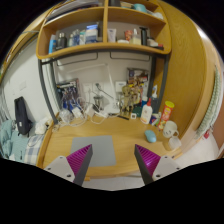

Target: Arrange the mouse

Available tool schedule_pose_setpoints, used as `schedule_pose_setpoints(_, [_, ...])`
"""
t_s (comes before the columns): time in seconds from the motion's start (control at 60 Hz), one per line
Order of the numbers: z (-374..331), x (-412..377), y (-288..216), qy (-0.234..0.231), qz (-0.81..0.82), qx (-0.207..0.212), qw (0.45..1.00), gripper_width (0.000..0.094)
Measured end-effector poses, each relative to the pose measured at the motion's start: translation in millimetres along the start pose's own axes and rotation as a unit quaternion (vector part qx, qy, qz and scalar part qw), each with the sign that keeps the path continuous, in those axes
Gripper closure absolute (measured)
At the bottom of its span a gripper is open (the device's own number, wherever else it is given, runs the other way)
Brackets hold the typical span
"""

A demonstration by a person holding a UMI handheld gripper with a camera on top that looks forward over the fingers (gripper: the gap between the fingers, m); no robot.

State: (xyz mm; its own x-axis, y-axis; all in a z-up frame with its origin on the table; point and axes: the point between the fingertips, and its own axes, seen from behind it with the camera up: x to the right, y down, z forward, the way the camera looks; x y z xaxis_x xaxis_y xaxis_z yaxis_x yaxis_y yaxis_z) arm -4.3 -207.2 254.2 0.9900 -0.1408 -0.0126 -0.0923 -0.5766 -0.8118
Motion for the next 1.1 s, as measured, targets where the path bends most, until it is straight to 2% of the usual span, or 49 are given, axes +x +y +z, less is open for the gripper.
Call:
schedule_pose_setpoints(0.25, [72,82,87,0.038,0.016,-0.073,0.996,0.0088])
schedule_pose_setpoints(0.45, [131,155,119,0.057,0.029,-0.116,0.991,0.0093])
schedule_pose_setpoints(0.55, [165,187,120,0.059,0.020,-0.122,0.991,0.0103])
schedule_pose_setpoints(0.9, [291,242,94,0.011,-0.027,-0.108,0.994,0.0095])
schedule_pose_setpoints(1.1, [332,252,77,0.003,-0.014,-0.076,0.997,0.0120])
